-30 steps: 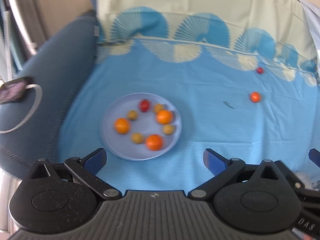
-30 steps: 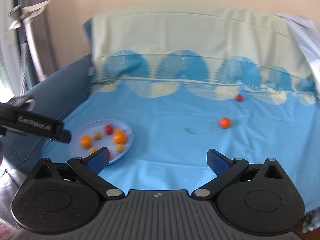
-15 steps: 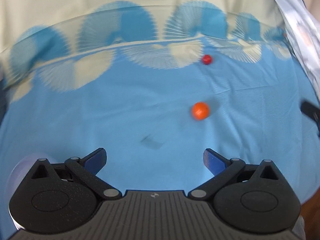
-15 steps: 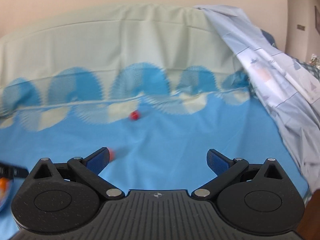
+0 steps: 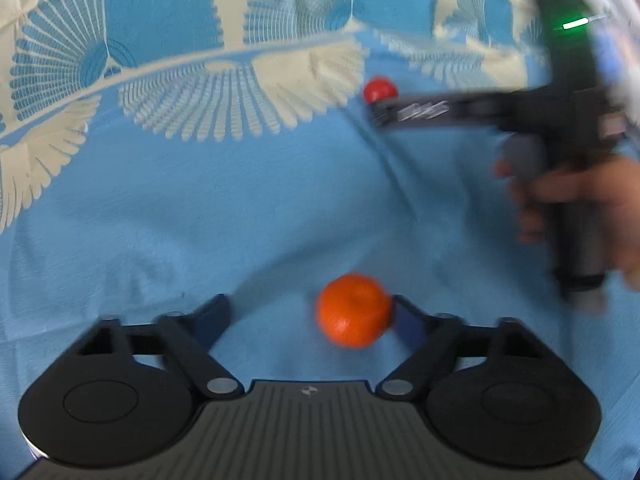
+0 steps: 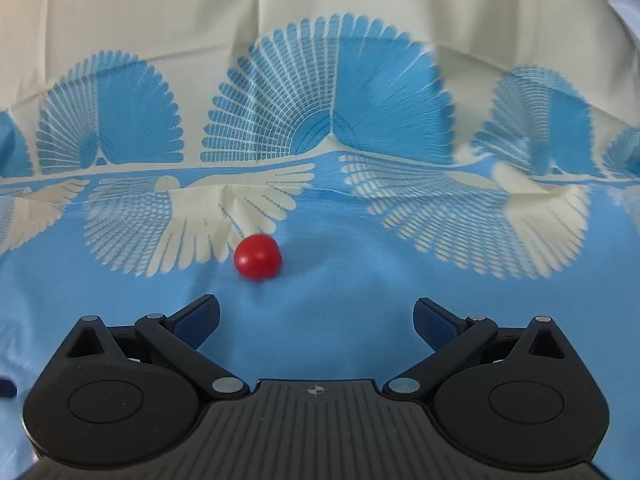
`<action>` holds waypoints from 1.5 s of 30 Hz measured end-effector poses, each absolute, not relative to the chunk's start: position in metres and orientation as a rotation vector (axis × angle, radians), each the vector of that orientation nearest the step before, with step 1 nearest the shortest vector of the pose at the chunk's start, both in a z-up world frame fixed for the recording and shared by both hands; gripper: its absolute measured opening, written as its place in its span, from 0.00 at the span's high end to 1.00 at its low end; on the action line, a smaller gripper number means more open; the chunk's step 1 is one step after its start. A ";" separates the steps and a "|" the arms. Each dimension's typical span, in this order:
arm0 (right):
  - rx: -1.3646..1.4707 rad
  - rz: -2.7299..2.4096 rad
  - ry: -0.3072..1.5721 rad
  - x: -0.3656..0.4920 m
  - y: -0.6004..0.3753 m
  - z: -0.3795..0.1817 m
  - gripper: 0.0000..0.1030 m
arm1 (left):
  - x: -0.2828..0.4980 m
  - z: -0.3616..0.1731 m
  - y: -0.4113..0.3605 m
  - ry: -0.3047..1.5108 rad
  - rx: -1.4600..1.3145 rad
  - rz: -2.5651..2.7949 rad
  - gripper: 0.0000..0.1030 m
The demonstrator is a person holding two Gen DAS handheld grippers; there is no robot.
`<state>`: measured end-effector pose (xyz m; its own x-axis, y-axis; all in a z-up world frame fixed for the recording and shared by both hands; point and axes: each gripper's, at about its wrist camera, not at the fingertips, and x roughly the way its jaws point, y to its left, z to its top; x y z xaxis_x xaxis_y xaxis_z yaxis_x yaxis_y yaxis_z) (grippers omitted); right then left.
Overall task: Organize fruits
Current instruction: 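Grasp a small orange with the left tool while the right tool grasps a red tomato, then carry the small orange and red tomato in both tools over the plate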
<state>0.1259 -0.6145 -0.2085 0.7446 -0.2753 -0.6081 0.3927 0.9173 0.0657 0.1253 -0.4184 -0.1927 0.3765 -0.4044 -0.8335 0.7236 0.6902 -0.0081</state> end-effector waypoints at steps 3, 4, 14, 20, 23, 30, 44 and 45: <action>0.106 -0.366 0.605 0.146 -0.604 -0.217 0.20 | 0.121 -0.187 -0.421 0.908 0.417 -0.771 0.61; 0.077 -0.328 0.574 0.142 -0.597 -0.215 0.39 | 0.121 -0.185 -0.419 0.915 0.409 -0.774 0.61; 0.102 -0.443 0.567 0.043 -0.554 -0.146 0.69 | 0.085 -0.102 -0.343 0.897 0.367 -0.671 0.61; 0.213 -0.446 0.489 -0.062 -0.485 -0.080 0.69 | 0.045 -0.046 -0.261 0.901 0.370 -0.568 0.61; 0.230 -0.415 0.442 -0.105 -0.434 -0.052 0.69 | 0.024 -0.023 -0.218 0.902 0.364 -0.523 0.61; 0.259 -0.269 0.434 -0.160 -0.311 -0.017 0.69 | -0.025 0.020 -0.116 0.871 0.313 -0.428 0.61; 0.147 0.007 0.509 -0.211 -0.137 0.008 0.69 | -0.104 0.041 0.030 0.828 0.214 -0.255 0.61; 0.142 0.016 0.513 -0.213 -0.131 0.008 0.69 | -0.108 0.041 0.035 0.824 0.209 -0.255 0.61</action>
<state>-0.2130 -0.1313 0.0084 0.8715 0.0504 -0.4878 0.0208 0.9900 0.1396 -0.1080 0.0350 0.0412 0.6515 -0.1421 -0.7452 0.3033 0.9492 0.0841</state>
